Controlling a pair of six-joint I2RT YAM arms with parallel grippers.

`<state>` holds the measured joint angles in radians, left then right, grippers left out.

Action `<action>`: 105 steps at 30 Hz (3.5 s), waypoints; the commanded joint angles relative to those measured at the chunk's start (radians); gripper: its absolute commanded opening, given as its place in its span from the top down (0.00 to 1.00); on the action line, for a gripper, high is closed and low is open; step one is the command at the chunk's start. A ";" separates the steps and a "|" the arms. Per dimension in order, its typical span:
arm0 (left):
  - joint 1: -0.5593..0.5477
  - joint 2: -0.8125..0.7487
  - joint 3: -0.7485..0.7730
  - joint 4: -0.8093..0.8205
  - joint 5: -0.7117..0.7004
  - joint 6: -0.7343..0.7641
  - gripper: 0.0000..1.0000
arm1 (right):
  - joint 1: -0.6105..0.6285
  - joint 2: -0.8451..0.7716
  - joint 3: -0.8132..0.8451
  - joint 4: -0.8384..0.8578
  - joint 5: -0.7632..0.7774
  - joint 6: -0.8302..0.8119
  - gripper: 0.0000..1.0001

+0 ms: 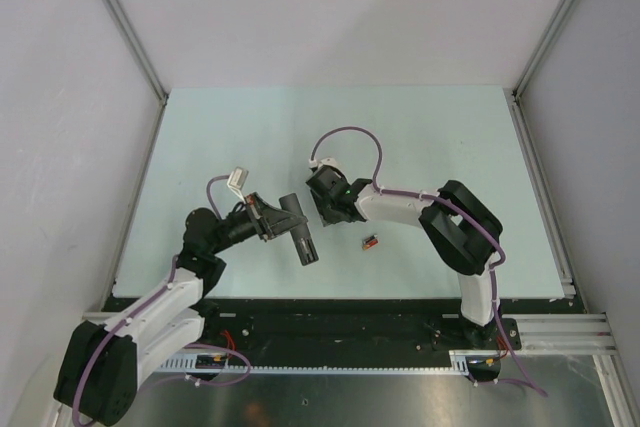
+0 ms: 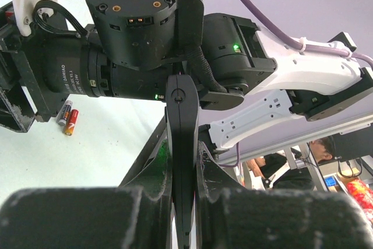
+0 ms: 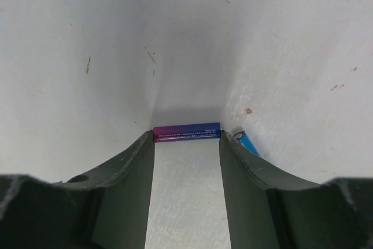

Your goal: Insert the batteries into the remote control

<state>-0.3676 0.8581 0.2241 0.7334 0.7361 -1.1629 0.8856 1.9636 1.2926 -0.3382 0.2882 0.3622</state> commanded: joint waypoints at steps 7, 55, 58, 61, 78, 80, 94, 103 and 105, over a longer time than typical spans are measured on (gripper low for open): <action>0.007 -0.063 0.012 0.035 0.054 -0.038 1.00 | -0.011 -0.065 0.020 0.002 -0.120 -0.420 0.60; -0.063 -0.182 -0.046 0.035 0.097 -0.032 1.00 | -0.024 -0.051 0.022 -0.058 -0.430 -0.838 0.25; -0.062 -0.179 -0.039 0.037 0.098 -0.031 1.00 | -0.010 -0.080 0.022 -0.041 -0.405 -0.821 0.24; -0.062 -0.180 -0.031 0.035 0.103 -0.027 1.00 | -0.019 -0.149 0.022 0.022 -0.364 -0.751 0.22; -0.062 -0.186 -0.075 0.032 0.048 -0.032 1.00 | -0.002 -0.259 0.033 0.028 0.023 0.295 0.00; -0.062 -0.208 -0.075 0.031 0.039 -0.027 1.00 | 0.003 -0.236 0.040 -0.007 0.041 0.368 0.12; -0.062 -0.182 -0.065 0.026 0.028 -0.040 1.00 | 0.082 -0.045 0.063 -0.194 0.098 0.630 0.35; -0.062 -0.176 -0.086 0.021 0.014 -0.035 1.00 | 0.088 -0.014 0.063 -0.234 0.106 0.656 0.44; -0.062 -0.176 -0.088 0.020 0.016 -0.038 1.00 | 0.095 -0.008 0.063 -0.249 0.111 0.679 0.46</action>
<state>-0.4255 0.6807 0.1425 0.7307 0.7620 -1.1893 0.9714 1.9358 1.3312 -0.5411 0.3592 0.9787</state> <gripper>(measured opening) 0.135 0.559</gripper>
